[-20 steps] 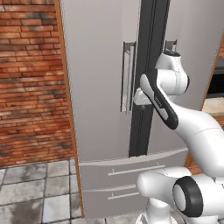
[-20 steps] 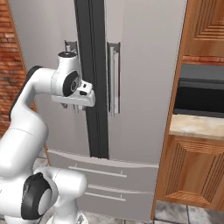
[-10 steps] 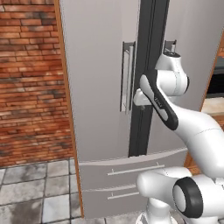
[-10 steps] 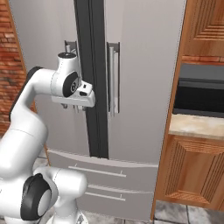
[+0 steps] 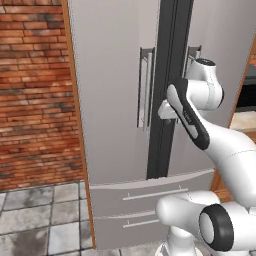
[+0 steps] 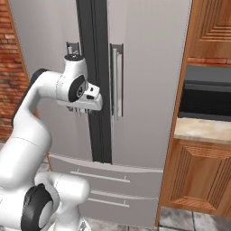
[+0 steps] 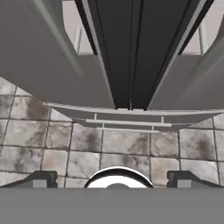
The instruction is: Retrieve the sausage and cheese from the fridge and place them on the cutting board on the counter.
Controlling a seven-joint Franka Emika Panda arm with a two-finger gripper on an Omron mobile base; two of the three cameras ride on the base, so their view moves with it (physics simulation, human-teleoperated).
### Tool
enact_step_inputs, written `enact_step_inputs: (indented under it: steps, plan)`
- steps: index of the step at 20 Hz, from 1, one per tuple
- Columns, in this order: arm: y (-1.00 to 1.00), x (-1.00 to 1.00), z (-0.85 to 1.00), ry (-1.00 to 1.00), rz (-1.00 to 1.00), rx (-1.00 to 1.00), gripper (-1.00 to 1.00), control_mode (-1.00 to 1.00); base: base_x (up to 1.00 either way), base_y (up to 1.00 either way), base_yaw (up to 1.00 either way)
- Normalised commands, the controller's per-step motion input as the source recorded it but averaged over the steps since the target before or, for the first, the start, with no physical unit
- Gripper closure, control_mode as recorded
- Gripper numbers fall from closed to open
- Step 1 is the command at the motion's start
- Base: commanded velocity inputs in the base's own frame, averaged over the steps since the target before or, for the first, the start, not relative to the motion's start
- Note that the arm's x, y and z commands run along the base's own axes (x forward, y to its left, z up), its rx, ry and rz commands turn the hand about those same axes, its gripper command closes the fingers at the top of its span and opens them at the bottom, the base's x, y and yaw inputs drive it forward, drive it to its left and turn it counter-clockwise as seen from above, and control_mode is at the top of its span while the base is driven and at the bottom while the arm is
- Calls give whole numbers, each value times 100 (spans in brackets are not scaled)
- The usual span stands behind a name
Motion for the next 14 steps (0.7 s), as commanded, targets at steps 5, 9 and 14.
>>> enact_step_inputs:
  steps: [5,9,14]
  plan:
    - [-46,2,21,-16,-2,12,-100,-100,0,0,0]
    - [-18,28,29,-9,-7,14,-100,-100,0,0,0]
    - [-25,57,30,-7,-9,9,-100,-100,0,0,0]
